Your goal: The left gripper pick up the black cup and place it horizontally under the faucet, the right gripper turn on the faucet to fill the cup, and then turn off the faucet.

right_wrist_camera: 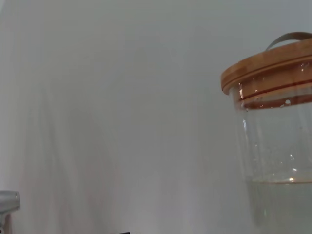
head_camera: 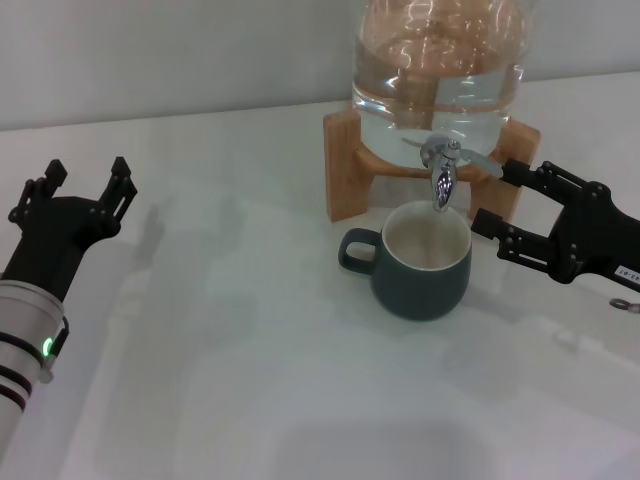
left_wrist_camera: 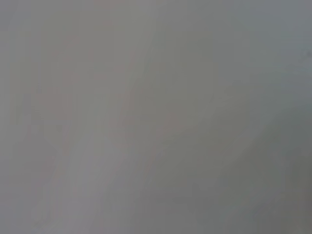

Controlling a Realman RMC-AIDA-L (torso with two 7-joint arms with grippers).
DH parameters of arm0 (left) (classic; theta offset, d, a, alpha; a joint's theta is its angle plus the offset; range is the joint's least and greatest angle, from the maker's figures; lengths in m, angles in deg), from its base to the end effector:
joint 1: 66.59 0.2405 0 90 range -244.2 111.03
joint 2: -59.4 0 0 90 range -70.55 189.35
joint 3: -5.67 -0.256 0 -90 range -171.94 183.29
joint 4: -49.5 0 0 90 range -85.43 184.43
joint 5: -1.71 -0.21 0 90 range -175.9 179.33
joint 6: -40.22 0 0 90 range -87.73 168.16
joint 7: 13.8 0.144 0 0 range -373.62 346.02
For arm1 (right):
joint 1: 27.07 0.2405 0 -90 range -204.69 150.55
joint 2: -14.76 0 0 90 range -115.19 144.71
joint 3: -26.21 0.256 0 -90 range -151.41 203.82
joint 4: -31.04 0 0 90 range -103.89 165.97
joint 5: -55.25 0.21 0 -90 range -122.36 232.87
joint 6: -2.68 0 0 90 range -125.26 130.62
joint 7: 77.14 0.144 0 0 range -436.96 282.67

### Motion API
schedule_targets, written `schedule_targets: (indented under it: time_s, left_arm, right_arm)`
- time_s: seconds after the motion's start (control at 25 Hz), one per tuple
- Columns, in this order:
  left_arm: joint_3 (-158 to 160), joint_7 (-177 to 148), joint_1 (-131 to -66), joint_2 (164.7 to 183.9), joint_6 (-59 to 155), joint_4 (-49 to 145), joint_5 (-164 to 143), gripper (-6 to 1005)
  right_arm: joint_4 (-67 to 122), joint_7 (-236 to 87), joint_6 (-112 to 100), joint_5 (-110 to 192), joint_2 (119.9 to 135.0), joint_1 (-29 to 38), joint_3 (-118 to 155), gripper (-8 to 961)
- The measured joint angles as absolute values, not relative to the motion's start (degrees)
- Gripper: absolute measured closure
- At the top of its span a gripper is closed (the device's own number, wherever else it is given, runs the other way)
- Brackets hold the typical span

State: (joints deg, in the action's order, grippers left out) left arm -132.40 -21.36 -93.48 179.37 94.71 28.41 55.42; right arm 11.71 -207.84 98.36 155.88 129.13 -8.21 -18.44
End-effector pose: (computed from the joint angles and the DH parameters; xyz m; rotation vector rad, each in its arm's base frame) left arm -0.2785 0.3477 -0.0669 -1.7358 -0.6963 -0.7675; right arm 0.3059 0.2770 0.0303 -2.2442 0.3823 1.1073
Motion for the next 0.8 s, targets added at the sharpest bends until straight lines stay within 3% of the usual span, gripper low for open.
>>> schedule_targets:
  time_s: [0.8]
  left_arm:
    - [-132.40, -21.36, -93.33, 179.37, 94.70, 28.41, 55.13, 199]
  right_arm:
    - [11.71, -207.60, 99.27, 156.98, 129.36, -9.92, -14.47, 145]
